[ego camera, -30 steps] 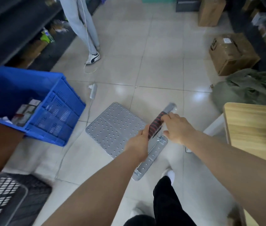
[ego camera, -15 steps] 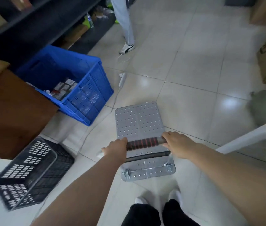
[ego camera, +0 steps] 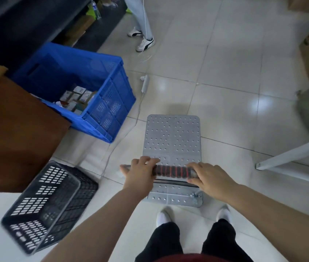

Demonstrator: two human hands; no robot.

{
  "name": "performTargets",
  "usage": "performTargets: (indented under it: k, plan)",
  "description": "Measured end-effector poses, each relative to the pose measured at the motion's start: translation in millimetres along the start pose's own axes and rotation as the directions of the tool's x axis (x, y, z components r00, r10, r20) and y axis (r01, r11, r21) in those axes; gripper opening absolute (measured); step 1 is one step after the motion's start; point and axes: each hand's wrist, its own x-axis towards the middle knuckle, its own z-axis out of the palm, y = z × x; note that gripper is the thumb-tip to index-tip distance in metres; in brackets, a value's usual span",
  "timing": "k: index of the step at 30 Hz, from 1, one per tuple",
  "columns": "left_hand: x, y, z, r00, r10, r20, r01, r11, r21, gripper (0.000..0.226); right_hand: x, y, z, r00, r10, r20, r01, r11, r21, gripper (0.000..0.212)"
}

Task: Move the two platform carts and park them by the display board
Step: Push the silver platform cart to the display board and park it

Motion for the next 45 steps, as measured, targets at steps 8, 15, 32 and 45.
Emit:
performTargets:
  k: [8, 15, 32, 45]
  plan:
    - [27.2, -21.7, -21.9, 0.997, 0.068, 0.032, -0.069, 0.998, 0.017, 0.048, 15.0, -39.3, 4.8, 0.983, 0.029, -0.184, -0.039, 0.998, -0.053, 0.052]
    - [66.7, 6.7, -33.8, 0.996, 0.07, 0.045, -0.07, 0.997, -0.016, 0.041, 42.7, -4.6, -22.8, 0.973, 0.109, -0.204, -0.117, 0.993, -0.024, 0.05]
    - [207.5, 49.5, -83.5, 0.994, 0.092, 0.059, -0.093, 0.995, 0.022, 0.026, 149.5, 79.9, -98.8, 0.957, 0.185, -0.223, -0.194, 0.981, -0.021, 0.045]
    - [365.3, 64.0, -138.4, 0.941, 0.315, 0.12, -0.329, 0.937, 0.115, 0.034, 240.0, 121.0, -165.3, 0.881, 0.422, -0.214, -0.417, 0.906, 0.072, 0.047]
